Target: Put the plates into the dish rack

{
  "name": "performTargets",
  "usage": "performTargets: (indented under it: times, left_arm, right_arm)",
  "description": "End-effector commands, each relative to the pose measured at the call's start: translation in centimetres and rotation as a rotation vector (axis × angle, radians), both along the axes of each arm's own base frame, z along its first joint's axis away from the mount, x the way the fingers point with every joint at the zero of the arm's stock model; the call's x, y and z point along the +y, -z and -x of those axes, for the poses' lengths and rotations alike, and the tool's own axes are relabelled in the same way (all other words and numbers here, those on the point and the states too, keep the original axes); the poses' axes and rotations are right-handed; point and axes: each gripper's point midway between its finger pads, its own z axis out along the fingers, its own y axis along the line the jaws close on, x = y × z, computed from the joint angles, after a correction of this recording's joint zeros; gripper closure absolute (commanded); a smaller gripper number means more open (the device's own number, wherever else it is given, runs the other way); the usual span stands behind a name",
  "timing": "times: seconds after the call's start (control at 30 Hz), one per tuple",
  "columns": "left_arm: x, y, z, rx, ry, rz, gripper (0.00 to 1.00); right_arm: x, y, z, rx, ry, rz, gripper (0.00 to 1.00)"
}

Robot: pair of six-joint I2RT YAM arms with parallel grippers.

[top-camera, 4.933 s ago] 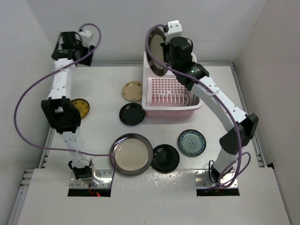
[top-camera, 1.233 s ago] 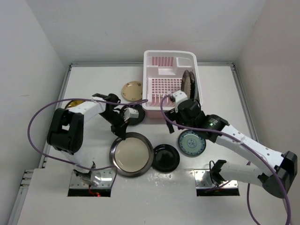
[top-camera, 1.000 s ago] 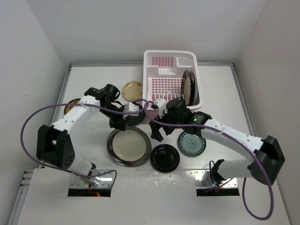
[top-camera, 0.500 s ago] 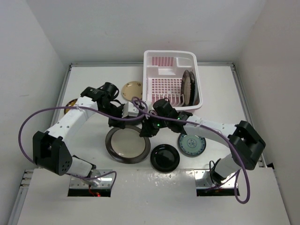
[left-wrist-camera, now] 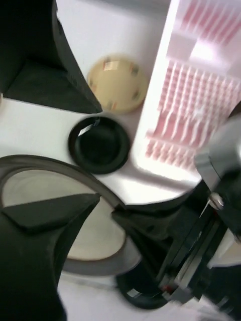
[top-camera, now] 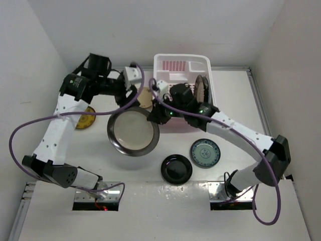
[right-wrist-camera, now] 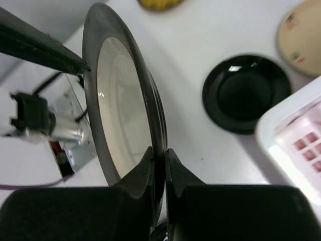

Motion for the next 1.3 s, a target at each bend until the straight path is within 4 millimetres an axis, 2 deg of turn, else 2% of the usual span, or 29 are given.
performTargets:
  times: [0.0,0.03,0.07,0.1,0.13,0.17,0.2,0.23,0.27,0.3,0.33,0.37,0.4,0.43,0.47,0.5,0.53,0.6,0.7,0.77,0.8,0.9,0.93,0.97,1.03,1.2,1.27]
  left_arm:
    - [-0.3,-7.5,-2.6,-0.12,-0.183,0.166,0.29]
    - [-0.4,-9.7,-3.7,-0.158,-0.247,0.229,0.27]
    - [1.1,-11.6,-5.2,-0.217,-0.358,0.248,0.2]
    - [1.8,-12.5,-6.6,-0.235,-0.428,0.272,0.17]
    - [2.5,-14.1,-8.0,-0.256,-0.509,0.334,0.15]
    - [5.2,-15.3,-9.9,-0.304,-0.656,0.343,0.12]
    - [6.4,-15.0,-11.8,-0.303,-0.741,0.343,0.12]
    - [7.7,-15.1,-13.1,-0.313,-0.822,0.348,0.11]
    - [10.9,-15.4,-14.8,-0.356,-0.968,0.335,0.11]
    - [12.4,-14.9,-15.8,-0.368,-1.038,0.314,0.11]
    - [13.7,-13.5,-17.4,-0.365,-1.107,0.279,0.09]
    - [15.9,-12.8,-18.3,-0.387,-1.204,0.233,0.09]
    - [17.4,-10.7,-19.2,-0.363,-1.258,0.185,0.09]
    - [18.2,-8.5,-20.6,-0.342,-1.288,0.133,0.09]
    - [18.6,-6.8,-21.2,-0.312,-1.297,0.103,0.09]
    - [19.0,-4.3,-21.9,-0.273,-1.303,0.07,0.09]
    - [18.7,-2.6,-22.4,-0.246,-1.289,0.056,0.09]
    - [18.0,0.9,-24.2,-0.19,-1.245,0.048,0.09]
    - [16.9,5.8,-26.1,-0.11,-1.196,0.021,0.09]
    - [16.4,6.9,-26.9,-0.102,-1.166,0.02,0.09]
    - [16.1,8.5,-26.9,-0.081,-1.133,-0.001,0.09]
    - [15.9,9.6,-27.2,-0.106,-1.088,-0.027,0.09]
    - [15.8,10.7,-26.8,-0.088,-1.072,-0.044,0.09]
    - [15.6,10.5,-27.0,-0.094,-1.064,-0.033,0.09]
    - [15.5,12.2,-26.7,-0.066,-1.047,-0.058,0.09]
    - [15.0,14.0,-26.7,-0.044,-1.001,-0.081,0.09]
    - [14.8,14.4,-26.9,-0.04,-0.994,-0.077,0.09]
  right_arm:
    - [-0.8,-12.3,-4.3,-0.184,0.116,-0.226,1.0]
    - [-1.1,-15.4,-4.9,-0.23,0.136,-0.265,1.0]
    - [-1.9,-16.1,-6.0,-0.248,0.186,-0.263,1.0]
    - [-3.0,-16.3,-7.6,-0.268,0.251,-0.237,1.0]
    - [-4.4,-18.5,-9.2,-0.32,0.325,-0.251,1.0]
    - [-5.3,-19.1,-10.0,-0.341,0.37,-0.244,1.0]
    - [-7.3,-19.4,-12.1,-0.396,0.486,-0.202,1.0]
    - [-8.2,-19.6,-12.9,-0.413,0.525,-0.194,1.0]
    - [-9.4,-19.9,-13.9,-0.437,0.577,-0.18,1.0]
    - [-10.0,-20.0,-14.4,-0.458,0.609,-0.165,1.0]
    - [-12.4,-20.2,-15.8,-0.506,0.729,-0.107,1.0]
    - [-13.3,-20.1,-16.6,-0.524,0.779,-0.072,1.0]
    - [-14.8,-19.3,-17.6,-0.55,0.859,0.005,1.0]
    - [-16.7,-19.6,-18.2,-0.581,0.939,0.07,1.0]
    - [-17.7,-18.0,-19.3,-0.576,0.994,0.151,1.0]
    - [-18.2,-17.5,-19.5,-0.581,1.012,0.19,1.0]
    - [-19.6,-16.5,-19.6,-0.574,1.046,0.275,1.0]
    - [-20.7,-14.0,-20.2,-0.542,1.084,0.384,1.0]
    - [-22.2,-11.6,-20.3,-0.512,1.15,0.498,1.0]
    - [-23.2,-10.3,-20.3,-0.5,1.197,0.565,1.0]
    - [-23.3,-10.1,-20.3,-0.501,1.206,0.583,1.0]
    - [-23.7,-9.6,-20.8,-0.513,1.24,0.624,1.0]
    - [-23.8,-9.5,-20.9,-0.515,1.241,0.638,1.0]
    - [-23.4,-9.2,-21.3,-0.524,1.232,0.662,1.0]
    - [-23.3,-8.9,-21.6,-0.534,1.245,0.723,1.0]
    - [-23.1,-12.0,-22.2,-0.633,1.28,0.812,1.0]
    - [-22.8,-11.9,-22.1,-0.653,1.272,0.851,1.0]
